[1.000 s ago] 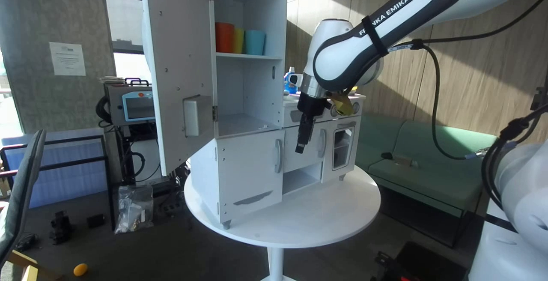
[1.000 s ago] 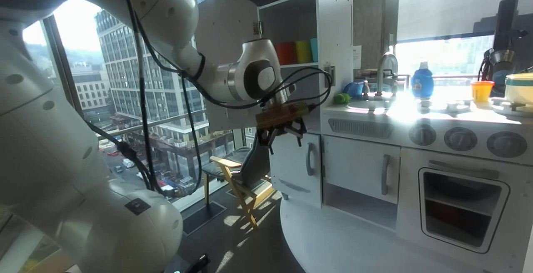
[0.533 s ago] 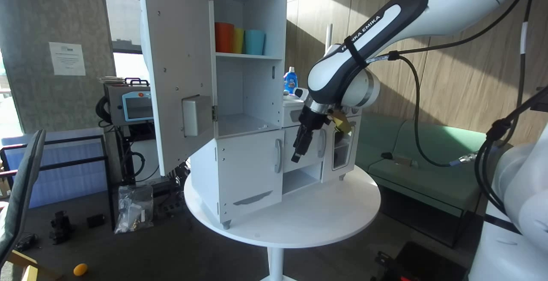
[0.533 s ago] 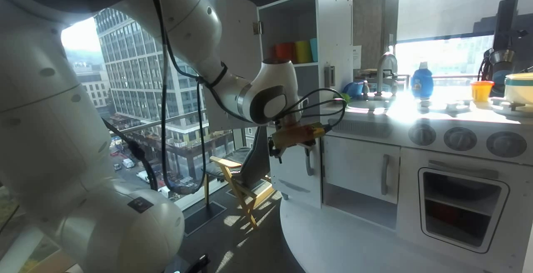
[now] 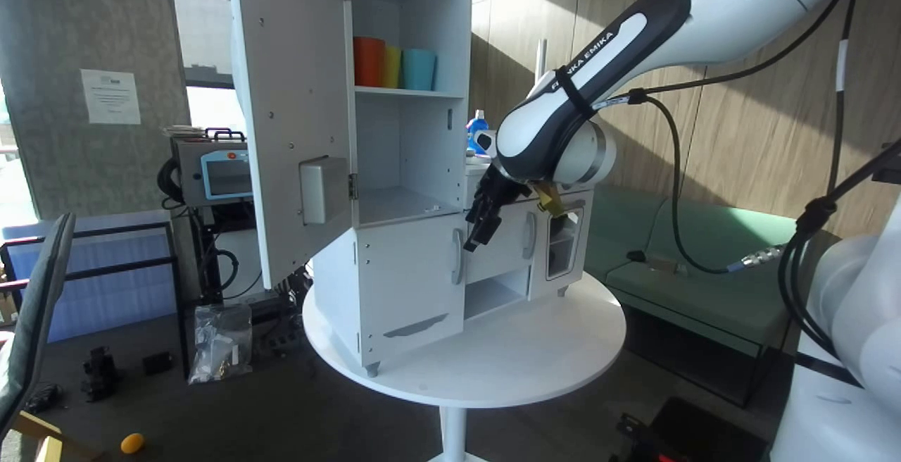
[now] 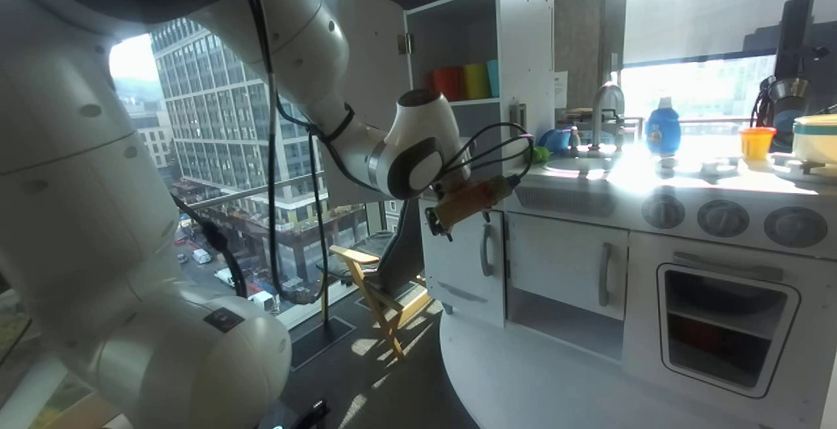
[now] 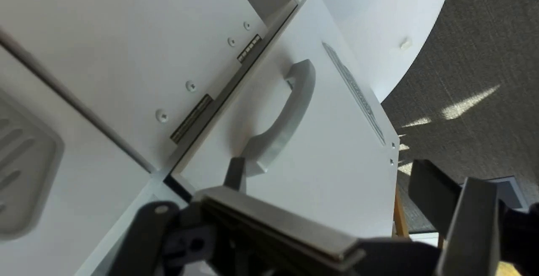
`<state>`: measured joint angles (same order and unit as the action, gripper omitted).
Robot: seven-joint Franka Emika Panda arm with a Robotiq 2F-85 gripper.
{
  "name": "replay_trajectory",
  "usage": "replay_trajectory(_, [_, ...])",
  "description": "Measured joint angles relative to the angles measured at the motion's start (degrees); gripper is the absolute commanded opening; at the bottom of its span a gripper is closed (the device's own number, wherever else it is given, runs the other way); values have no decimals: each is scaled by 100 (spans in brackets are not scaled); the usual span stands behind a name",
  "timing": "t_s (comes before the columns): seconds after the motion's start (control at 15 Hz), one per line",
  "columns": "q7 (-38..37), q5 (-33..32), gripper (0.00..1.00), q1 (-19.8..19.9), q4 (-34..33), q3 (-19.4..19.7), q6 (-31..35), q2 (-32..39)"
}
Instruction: Open all the cabinet doors
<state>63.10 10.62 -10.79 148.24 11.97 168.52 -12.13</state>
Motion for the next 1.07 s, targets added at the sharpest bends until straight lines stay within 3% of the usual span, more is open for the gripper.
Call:
replay_trajectory(0.53, [-67, -545, 100, 142, -15, -304, 1312, 484])
replay_trajectory(0.93, [-74, -810, 100, 532, -27, -579, 1628, 573])
replay_trajectory(1.07, [-343, -1255, 100, 788, -61, -625, 1629, 715])
